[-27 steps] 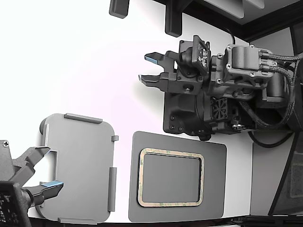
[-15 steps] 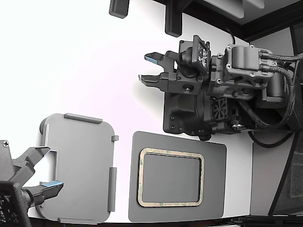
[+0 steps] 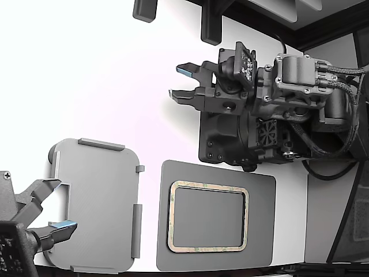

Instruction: Move top rectangular frame to the holder.

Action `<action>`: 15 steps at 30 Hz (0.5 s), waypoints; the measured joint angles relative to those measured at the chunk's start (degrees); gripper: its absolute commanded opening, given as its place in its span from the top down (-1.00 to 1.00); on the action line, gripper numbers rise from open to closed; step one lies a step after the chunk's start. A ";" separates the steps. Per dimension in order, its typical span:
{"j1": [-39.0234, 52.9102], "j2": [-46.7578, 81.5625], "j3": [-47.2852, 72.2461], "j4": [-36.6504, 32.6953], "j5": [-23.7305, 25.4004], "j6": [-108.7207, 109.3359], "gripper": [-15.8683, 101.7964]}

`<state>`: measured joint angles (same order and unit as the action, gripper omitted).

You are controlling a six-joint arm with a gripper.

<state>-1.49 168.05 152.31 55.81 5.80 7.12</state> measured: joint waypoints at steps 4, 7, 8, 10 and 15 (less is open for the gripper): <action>0.00 0.00 0.00 0.09 0.88 0.18 -0.97; 0.00 0.00 -0.35 0.09 0.53 0.00 -0.92; 0.00 0.00 -0.79 0.09 0.09 -0.44 -0.90; 0.00 0.00 -1.32 0.09 -0.44 -0.97 -0.97; 0.00 -3.60 -5.10 -0.26 -1.14 -1.58 -0.97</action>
<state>-1.49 164.44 147.22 55.55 4.66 5.54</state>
